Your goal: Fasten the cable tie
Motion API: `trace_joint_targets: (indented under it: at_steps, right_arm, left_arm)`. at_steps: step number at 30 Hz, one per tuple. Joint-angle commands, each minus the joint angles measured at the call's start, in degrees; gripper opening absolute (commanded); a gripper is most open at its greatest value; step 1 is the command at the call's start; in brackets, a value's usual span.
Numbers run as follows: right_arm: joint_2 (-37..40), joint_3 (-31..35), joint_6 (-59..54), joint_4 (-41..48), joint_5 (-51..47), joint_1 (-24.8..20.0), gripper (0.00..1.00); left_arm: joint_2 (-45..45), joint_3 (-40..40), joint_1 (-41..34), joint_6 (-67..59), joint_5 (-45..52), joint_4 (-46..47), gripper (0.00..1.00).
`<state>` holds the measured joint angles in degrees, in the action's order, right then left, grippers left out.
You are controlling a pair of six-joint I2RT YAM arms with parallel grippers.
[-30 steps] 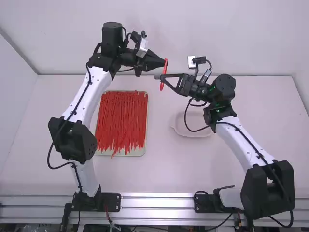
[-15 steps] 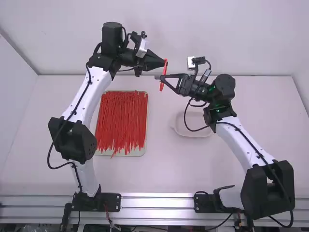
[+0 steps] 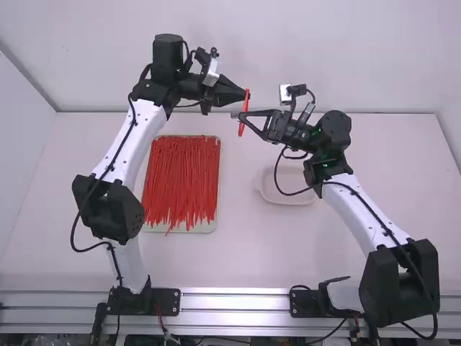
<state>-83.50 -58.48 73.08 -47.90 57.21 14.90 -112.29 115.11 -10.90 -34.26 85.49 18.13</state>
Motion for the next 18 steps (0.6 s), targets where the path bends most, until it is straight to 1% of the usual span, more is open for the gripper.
trace_joint_targets:
  at_steps: [1,5,7,13,18]
  right_arm:
    - [-0.1,0.0,2.1,-2.3,-1.0,0.2,0.0]
    - [-0.1,0.0,3.2,-4.7,-2.1,0.2,0.0]
    - [-0.1,0.0,3.0,-4.6,-2.0,-0.4,0.0]
    - [-0.1,0.0,2.1,-4.4,-2.0,-1.4,0.0]
    - [-0.1,0.0,2.1,-4.4,-4.0,-0.6,0.0]
  left_arm:
    - [0.3,-0.1,-0.4,-1.6,2.2,0.6,0.02]
    - [0.3,-0.1,-0.3,-1.6,2.5,1.2,0.02]
    - [0.3,-0.1,-0.4,-1.6,4.3,1.1,0.02]
    - [0.3,-0.1,-0.4,-1.7,4.5,1.4,0.02]
    - [0.3,-0.1,-0.4,-10.4,4.5,6.4,0.02]
